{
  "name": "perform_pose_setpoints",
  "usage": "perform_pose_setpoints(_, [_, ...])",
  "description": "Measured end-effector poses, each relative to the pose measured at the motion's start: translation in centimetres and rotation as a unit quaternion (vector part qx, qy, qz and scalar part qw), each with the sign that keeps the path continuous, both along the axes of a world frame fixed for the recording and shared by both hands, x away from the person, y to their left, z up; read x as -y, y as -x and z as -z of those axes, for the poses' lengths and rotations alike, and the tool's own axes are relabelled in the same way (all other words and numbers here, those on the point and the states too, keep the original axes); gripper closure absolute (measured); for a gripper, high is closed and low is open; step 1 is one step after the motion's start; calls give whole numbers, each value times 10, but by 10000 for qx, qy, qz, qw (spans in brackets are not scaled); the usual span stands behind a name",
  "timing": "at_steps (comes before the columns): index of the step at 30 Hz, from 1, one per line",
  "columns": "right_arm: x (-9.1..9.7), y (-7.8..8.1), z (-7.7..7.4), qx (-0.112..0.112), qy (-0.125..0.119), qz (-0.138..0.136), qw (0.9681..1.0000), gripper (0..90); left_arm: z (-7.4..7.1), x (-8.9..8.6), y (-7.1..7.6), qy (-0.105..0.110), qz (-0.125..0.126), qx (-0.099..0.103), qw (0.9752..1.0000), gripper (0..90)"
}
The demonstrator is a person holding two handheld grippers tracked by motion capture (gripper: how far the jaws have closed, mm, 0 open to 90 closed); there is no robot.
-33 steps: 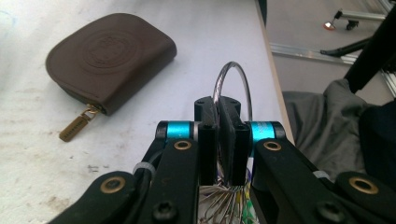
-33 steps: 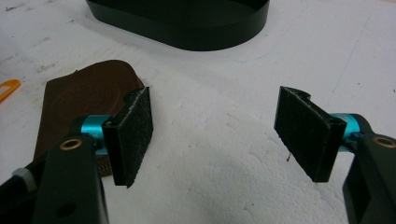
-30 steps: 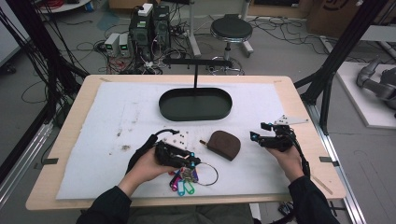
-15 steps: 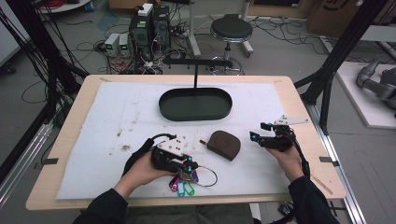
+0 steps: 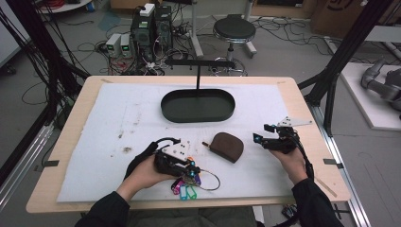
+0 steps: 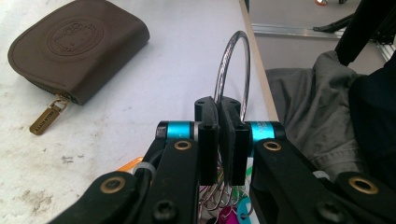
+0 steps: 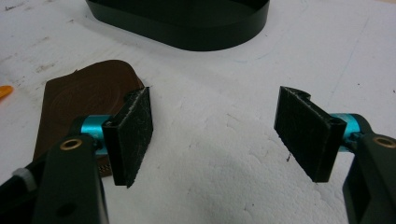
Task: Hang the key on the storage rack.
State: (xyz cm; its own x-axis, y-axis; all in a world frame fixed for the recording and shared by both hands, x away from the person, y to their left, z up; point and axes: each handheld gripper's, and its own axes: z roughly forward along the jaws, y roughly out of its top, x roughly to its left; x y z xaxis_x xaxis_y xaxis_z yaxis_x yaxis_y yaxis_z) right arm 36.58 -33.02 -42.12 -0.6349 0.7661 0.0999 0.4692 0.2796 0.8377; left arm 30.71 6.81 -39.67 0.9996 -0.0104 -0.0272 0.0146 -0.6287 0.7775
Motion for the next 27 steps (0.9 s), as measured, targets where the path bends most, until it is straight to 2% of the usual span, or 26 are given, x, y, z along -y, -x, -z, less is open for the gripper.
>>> perform_pose_setpoints(4, [0, 0, 0, -10, -16, 13, 10000, 289, -4, -5, -1, 113, -98, 51, 9999, 865])
perform_pose_setpoints(5, [0, 0, 0, -14, -15, 15, 10000, 289, -6, -7, -1, 204, -140, 54, 9997, 865])
perform_pose_setpoints(8, [0, 0, 0, -16, -9, 19, 10000, 289, -12, -15, -2, 405, -304, 95, 9987, 866])
perform_pose_setpoints(13, [0, 0, 0, -9, -15, 36, 10000, 289, -24, -25, -2, 601, -527, 244, 9965, 866])
perform_pose_setpoints(16, [1, -1, 0, -12, -10, 34, 10000, 289, -32, -30, -2, 779, -674, 345, 9941, 866])
perform_pose_setpoints(19, [1, -1, 0, -19, -10, 48, 10000, 289, -40, -35, -3, 825, -806, 499, 9921, 866])
perform_pose_setpoints(27, [2, -1, 0, -9, -17, 55, 10000, 289, -64, -48, -9, 1093, -1174, 818, 9837, 866])
